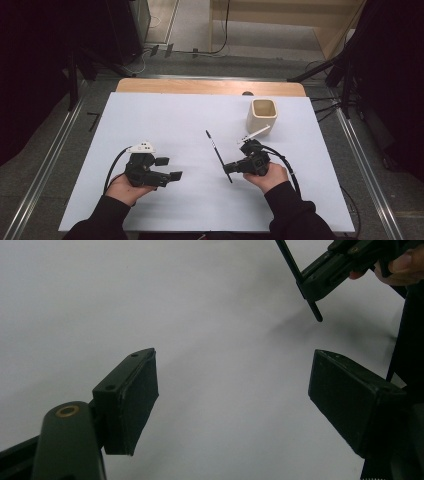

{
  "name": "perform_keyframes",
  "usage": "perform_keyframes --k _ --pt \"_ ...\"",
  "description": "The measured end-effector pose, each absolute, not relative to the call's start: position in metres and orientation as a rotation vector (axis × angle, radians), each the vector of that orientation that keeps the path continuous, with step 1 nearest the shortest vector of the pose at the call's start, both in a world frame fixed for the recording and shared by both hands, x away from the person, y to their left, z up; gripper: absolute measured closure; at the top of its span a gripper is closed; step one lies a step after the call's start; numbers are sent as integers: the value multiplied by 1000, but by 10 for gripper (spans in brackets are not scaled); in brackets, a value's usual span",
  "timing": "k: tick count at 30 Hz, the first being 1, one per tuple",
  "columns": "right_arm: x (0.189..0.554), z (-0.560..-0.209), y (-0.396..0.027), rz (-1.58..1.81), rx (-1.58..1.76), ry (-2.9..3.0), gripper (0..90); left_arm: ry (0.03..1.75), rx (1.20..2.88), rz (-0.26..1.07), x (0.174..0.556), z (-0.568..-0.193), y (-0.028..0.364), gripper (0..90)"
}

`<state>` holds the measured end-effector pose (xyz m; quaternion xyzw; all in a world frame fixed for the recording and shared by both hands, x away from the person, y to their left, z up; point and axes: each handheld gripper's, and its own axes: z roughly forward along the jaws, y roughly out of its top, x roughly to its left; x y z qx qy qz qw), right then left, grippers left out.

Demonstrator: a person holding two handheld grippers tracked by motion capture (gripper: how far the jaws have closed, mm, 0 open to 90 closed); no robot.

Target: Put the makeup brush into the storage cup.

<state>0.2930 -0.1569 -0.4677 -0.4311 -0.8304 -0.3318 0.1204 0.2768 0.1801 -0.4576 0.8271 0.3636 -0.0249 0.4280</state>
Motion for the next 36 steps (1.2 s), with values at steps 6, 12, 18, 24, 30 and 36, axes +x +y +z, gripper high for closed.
perform_keyframes --k 6,12,18,24,30,36 --pt "289 -468 -153 -1002 -1277 -2409 874 923 2036 -79 280 -456 177 209" --pt "285 -471 -144 -1019 -1276 -2398 874 912 2037 -85 281 -457 170 213" --pt "281 -472 -136 -1046 -1282 -2391 874 912 2034 -101 282 -457 163 217" --pt "279 -476 -134 -1073 -1308 -2365 874 916 2027 -118 284 -458 153 217" --pt "275 -477 -134 -1139 -1338 -2347 874 931 2000 -122 288 -458 149 222" --pt "272 -476 -129 -1166 -1334 -2346 874 933 1977 -141 289 -457 144 234"
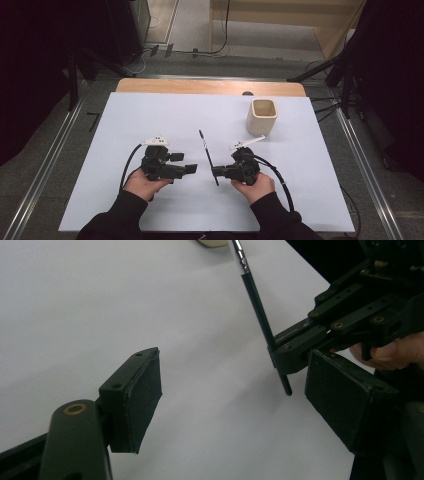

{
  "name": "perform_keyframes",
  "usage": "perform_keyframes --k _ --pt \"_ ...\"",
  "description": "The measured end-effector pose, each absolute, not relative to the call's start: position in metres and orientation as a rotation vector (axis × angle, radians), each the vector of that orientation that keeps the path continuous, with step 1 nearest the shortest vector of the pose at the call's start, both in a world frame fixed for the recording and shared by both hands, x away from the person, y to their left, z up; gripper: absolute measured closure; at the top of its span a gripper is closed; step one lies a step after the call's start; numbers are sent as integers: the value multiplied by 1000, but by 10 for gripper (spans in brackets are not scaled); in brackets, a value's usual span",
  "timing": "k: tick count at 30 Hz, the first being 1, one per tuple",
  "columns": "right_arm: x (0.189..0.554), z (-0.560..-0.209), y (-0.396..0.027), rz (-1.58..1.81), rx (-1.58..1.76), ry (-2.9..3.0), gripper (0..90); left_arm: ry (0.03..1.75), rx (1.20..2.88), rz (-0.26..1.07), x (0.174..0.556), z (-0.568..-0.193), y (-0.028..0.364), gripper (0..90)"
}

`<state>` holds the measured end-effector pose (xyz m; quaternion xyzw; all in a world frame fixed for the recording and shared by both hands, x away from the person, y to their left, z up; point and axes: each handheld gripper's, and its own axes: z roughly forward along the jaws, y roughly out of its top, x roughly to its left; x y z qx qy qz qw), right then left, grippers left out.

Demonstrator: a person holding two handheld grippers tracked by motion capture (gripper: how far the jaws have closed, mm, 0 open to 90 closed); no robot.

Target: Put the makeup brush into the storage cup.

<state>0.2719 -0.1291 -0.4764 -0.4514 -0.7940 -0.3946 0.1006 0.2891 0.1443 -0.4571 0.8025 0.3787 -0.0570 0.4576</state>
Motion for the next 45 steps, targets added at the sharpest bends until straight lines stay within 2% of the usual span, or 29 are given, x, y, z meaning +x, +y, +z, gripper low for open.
perform_keyframes --k 24,41,45 --pt "264 -477 -114 -1266 -1347 -2298 874 1023 1853 -204 294 -458 131 326" --pt "261 -478 -109 -1308 -1360 -2250 874 1115 1816 -257 296 -462 121 484" --pt "261 -479 -108 -1319 -1366 -2250 874 1123 1803 -245 295 -462 121 560"
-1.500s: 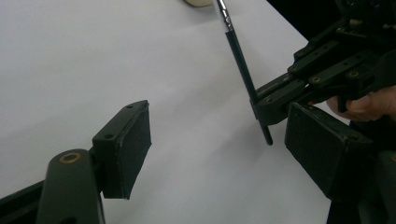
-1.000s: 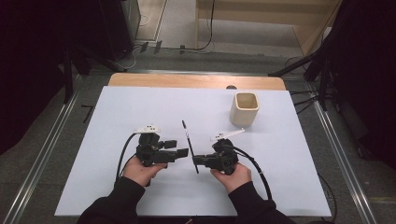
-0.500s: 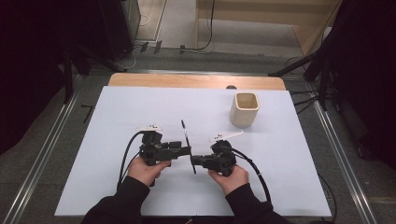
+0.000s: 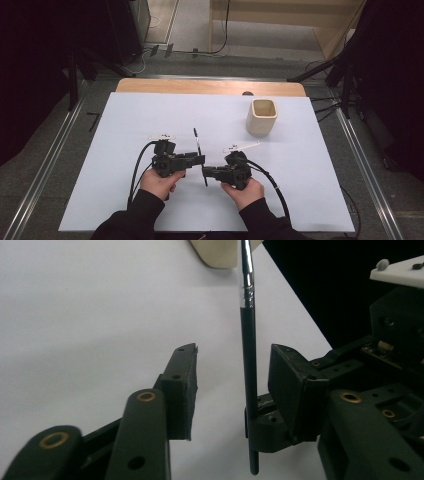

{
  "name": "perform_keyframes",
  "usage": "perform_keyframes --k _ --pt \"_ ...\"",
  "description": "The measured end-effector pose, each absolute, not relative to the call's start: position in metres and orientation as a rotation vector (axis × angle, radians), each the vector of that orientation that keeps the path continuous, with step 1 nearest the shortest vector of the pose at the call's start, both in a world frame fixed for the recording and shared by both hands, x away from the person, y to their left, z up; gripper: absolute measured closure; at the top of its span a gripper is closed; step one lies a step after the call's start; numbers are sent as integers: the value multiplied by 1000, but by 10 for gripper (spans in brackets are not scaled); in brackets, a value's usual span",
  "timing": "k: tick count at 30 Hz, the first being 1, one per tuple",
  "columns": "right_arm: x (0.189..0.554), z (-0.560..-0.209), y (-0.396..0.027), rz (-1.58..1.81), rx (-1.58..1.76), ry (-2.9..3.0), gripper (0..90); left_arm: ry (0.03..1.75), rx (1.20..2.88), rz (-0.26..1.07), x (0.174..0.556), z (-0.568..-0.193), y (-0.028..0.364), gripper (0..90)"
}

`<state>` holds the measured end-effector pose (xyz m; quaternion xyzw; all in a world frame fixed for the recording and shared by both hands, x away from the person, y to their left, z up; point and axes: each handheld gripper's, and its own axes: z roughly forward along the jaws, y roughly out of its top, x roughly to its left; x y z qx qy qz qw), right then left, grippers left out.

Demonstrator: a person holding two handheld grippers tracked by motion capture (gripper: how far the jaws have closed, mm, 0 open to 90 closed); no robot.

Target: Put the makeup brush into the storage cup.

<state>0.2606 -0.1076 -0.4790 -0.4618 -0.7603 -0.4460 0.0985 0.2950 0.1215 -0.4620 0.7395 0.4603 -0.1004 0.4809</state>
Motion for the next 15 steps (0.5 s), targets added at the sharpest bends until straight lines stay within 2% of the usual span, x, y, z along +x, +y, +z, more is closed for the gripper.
perform_keyframes --k 5,9,15 --pt "260 -480 -105 -1322 -1366 -2238 874 1112 1790 -219 293 -461 121 619" --pt "260 -480 -104 -1328 -1371 -2235 874 1106 1780 -243 294 -461 121 687" --pt "259 -482 -103 -1333 -1371 -2233 874 1108 1764 -263 294 -463 120 736"
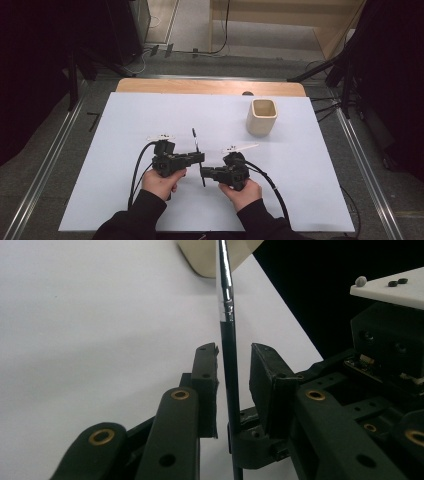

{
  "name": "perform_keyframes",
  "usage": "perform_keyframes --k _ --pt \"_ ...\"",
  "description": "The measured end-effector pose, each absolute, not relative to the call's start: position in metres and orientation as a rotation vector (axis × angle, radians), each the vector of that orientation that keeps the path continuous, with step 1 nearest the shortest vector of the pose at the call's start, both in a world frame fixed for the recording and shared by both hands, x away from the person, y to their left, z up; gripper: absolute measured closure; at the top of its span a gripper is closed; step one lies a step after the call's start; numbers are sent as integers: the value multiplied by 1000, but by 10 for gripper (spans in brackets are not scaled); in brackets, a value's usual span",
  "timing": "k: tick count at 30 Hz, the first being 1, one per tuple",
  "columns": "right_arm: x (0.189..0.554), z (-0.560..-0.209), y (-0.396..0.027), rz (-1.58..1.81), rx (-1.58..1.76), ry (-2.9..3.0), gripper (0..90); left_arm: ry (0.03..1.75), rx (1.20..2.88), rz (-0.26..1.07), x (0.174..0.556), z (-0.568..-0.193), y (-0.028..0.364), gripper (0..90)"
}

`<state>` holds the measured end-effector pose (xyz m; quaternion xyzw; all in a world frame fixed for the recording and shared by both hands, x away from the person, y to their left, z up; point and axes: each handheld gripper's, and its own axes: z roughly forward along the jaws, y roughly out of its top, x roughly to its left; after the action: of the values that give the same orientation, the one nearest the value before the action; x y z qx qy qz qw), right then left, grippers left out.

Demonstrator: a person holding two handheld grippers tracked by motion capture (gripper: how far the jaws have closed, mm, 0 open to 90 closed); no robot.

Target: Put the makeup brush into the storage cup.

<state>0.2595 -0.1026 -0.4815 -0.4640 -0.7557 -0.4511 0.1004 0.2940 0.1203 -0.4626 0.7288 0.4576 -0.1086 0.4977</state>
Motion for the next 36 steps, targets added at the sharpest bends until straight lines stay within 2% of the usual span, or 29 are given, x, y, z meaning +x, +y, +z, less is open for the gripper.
perform_keyframes --k 17,31,34,36 --pt "258 -483 -100 -1345 -1361 -2234 873 1120 1744 -297 295 -465 122 846" --pt "258 -482 -99 -1345 -1366 -2229 870 1121 1740 -308 296 -465 122 853" --pt "258 -483 -99 -1344 -1361 -2227 858 1121 1746 -319 296 -464 122 853" --pt "258 -484 -100 -1360 -1355 -2242 753 1116 1753 -313 296 -464 123 854"
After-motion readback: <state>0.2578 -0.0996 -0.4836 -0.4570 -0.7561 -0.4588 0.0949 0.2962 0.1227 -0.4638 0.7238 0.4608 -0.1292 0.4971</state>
